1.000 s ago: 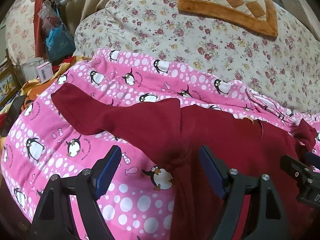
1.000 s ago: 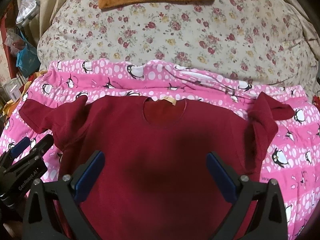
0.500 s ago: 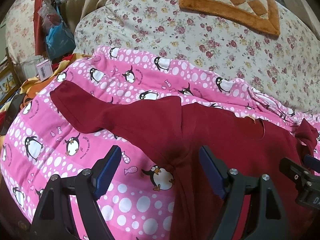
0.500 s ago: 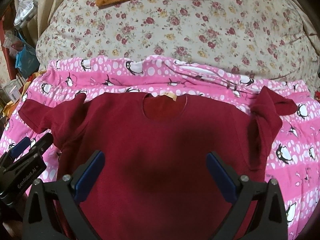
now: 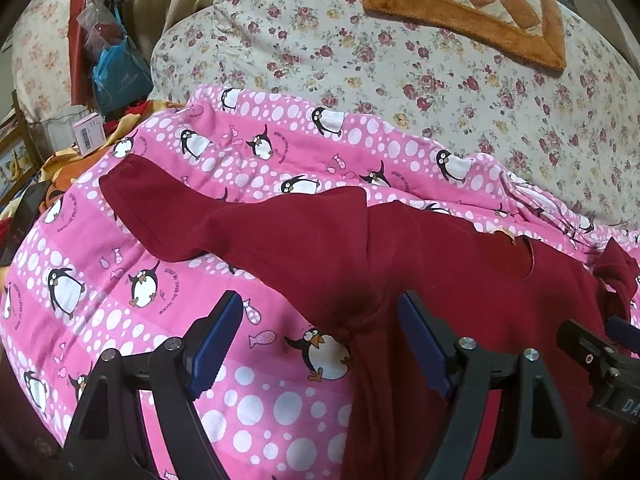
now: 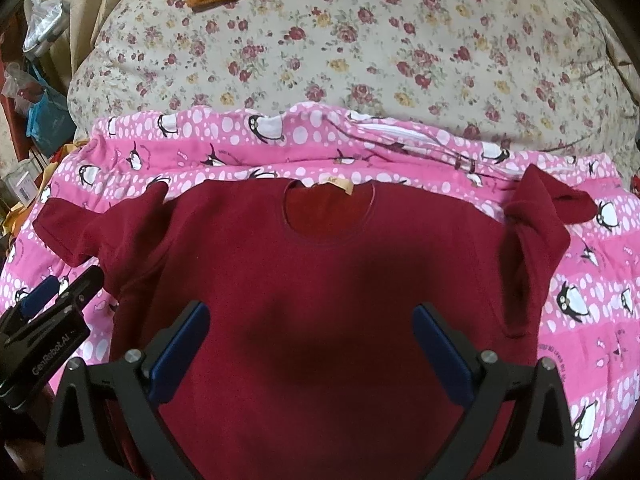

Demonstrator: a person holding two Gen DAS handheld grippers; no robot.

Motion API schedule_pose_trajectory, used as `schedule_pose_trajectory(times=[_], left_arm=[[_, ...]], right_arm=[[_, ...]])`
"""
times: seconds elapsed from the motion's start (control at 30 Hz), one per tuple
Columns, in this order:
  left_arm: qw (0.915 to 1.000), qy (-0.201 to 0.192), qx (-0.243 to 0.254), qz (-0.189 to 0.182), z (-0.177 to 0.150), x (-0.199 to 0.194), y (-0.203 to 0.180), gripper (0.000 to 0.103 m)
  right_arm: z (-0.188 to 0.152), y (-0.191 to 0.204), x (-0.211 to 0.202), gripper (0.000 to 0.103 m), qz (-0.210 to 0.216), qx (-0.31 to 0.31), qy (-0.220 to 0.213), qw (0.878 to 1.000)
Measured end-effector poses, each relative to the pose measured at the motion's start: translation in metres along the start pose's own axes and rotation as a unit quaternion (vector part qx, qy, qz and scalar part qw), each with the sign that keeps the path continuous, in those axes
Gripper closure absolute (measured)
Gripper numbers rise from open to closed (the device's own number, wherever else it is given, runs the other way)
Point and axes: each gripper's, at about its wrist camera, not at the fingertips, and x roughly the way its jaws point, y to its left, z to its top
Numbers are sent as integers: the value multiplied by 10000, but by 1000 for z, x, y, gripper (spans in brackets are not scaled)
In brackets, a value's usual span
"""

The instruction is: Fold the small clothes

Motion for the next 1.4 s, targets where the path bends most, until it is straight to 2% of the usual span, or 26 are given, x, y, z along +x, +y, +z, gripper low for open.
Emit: schedule_pose_trajectory(times=[0.37,0.63,0.83,1.07,1.2,1.4], left_arm=[[10000,16,-25,24,0,2,8,41],[9999,-14,50,115,0,2,12,41],[9997,129,131,-151,6,0,11,41],[9991,32,281,-325,28,-18,-1,41],[9990,-36,413,-155,40,-14,2,41],[9995,250,-75,183,41,17,39,41]], right_arm=[[-2,2,3,1,69,80,63,9999],[0,14,1,1,95,-98,12,9999],[2,14,-1,1,145,-111,4,9998],[9,10,-9,1,173,-89,-73,9998],[11,11,-11,1,172,-152,-104,9997],[10,14,-6,1,253,-168,-61,9995]])
